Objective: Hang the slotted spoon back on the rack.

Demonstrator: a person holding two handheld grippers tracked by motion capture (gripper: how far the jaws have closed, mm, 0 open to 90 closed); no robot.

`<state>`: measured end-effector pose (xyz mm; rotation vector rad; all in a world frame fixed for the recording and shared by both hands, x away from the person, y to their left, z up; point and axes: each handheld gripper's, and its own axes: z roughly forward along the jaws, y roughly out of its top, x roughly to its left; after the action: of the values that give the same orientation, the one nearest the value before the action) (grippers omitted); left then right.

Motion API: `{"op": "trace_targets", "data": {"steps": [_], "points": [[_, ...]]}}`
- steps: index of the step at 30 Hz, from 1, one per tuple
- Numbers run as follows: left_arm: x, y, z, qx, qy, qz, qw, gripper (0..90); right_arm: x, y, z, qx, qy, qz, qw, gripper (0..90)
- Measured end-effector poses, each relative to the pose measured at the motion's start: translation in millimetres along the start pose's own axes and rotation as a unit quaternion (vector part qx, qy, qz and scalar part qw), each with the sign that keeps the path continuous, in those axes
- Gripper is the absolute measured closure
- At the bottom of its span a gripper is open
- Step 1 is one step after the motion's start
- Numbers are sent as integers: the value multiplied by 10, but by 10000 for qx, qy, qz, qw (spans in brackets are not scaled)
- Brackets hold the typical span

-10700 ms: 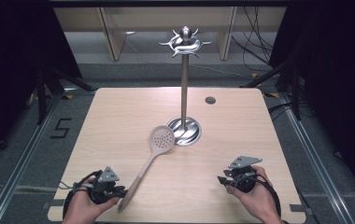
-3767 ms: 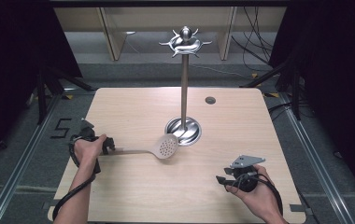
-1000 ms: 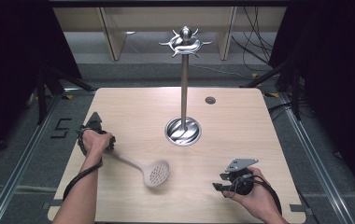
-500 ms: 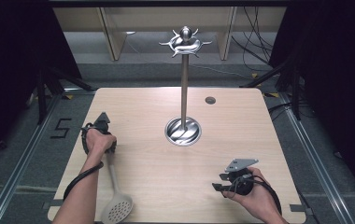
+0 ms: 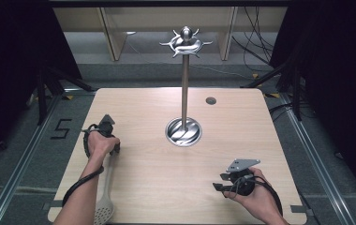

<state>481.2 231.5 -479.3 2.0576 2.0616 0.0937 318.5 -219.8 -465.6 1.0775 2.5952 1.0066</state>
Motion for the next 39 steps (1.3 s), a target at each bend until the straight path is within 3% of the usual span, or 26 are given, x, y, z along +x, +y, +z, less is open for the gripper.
{"op": "trace_targets", "data": {"steps": [1, 2, 3, 4, 5, 6, 7, 8, 11, 16, 17, 18, 21, 22, 29, 31, 32, 35, 39], "points": [[-57, -17, 15, -102, -55, -381, 9992, 670, 0, 0, 0, 0, 0, 0, 10000, 523], [-33, -20, 9, -118, -57, -203, 9997, 670, -1, 0, 1, 10, -4, 3, 10000, 522], [-60, -36, 6, -152, -96, -406, 9990, 671, -2, 0, 1, 13, 1, 5, 10000, 523], [-54, -53, -10, -104, -156, -401, 9990, 671, -1, -1, -2, 3, -36, -2, 10000, 522], [-78, -82, -25, -186, -220, -633, 9976, 671, 1, -7, 15, -81, 18, 28, 10000, 522], [-82, -97, -31, -277, -245, -663, 9971, 671, -8, -11, 25, -110, -6, -45, 9999, 521], [-19, -91, -50, -306, -172, -201, 9992, 672, -16, -13, 29, -122, -21, -96, 9999, 521], [19, -83, -62, -379, -161, 90, 9991, 672, -17, -13, 30, -140, -18, -94, 9999, 521], [27, -87, -85, -491, -199, 133, 9985, 672, -5, -2, -5, -26, 6, 91, 10000, 520], [90, -89, -143, -640, -412, 156, 9970, 672, -6, -5, -5, -55, 50, 146, 9999, 517], [105, -97, -184, -737, -540, 42, 9958, 672, 10, -5, -9, -39, 81, 262, 9996, 516], [114, -100, -204, -811, -631, -13, 9947, 672, -15, -4, -4, -97, 78, 143, 9998, 515], [152, -99, -241, -902, -802, 35, 9927, 673, -15, -9, 9, -166, 62, 214, 9996, 514], [174, -108, -273, -1020, -904, 22, 9907, 673, -19, -11, 10, -181, 69, 225, 9996, 514], [198, -161, -438, -1302, -1056, 86, 9858, 673, -17, -3, -13, -110, 43, 219, 9997, 513], [212, -179, -493, -1521, -1067, 203, 9824, 673, -13, -1, -12, -108, 49, 231, 9997, 513], [207, -203, -564, -1652, -1038, 243, 9805, 673, -4, -7, 20, -271, 57, 255, 9993, 513], [202, -222, -627, -1758, -1018, 312, 9787, 673, -1, 4, -8, -114, 92, 222, 9996, 512], [161, -269, -768, -2065, -1029, 416, 9721, 674, -4, -1, -2, -183, 82, 235, 9995, 512]]}}
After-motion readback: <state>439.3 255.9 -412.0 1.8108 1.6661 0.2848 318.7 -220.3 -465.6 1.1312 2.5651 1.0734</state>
